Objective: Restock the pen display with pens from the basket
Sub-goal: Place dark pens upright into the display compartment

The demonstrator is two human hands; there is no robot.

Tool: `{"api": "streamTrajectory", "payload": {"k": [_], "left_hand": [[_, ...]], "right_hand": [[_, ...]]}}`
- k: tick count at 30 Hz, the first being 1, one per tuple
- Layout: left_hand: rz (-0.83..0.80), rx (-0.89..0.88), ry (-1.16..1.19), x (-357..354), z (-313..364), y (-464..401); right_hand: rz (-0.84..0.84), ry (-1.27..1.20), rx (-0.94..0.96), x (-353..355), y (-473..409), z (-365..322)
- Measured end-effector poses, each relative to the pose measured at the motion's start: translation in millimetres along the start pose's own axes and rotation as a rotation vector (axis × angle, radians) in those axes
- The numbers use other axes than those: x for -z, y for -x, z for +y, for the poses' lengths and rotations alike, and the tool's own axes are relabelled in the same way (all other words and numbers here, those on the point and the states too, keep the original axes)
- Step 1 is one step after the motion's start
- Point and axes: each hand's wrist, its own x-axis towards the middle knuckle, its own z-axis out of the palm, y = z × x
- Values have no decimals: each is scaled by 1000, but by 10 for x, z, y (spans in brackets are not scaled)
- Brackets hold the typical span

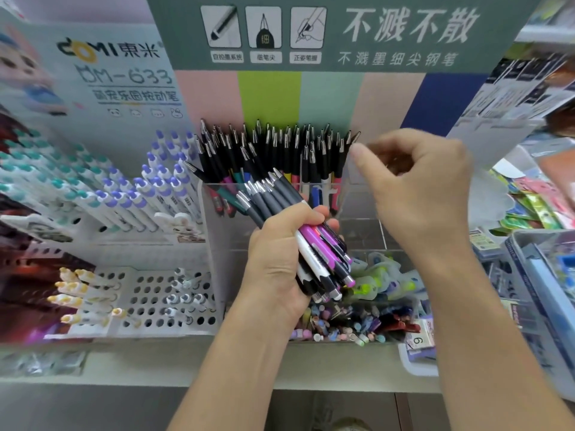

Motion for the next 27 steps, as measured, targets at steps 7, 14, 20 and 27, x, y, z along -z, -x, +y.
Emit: {"api": "streamTrajectory", "payload": {"k": [7,14,20,27], "left_hand": [[-60,72,-230,185,-74,-11],[-22,83,-246,427,-26,40],[-35,115,-198,573,13,103],[-97,75,-15,564,154,154]], "right_hand": [[-488,-308,-371,-153,256,-125],[-625,-219,-294,-294,339,-185],[-608,65,-192,-472,343,-368],[-478,-407,-535,-586,297,-415]]}}
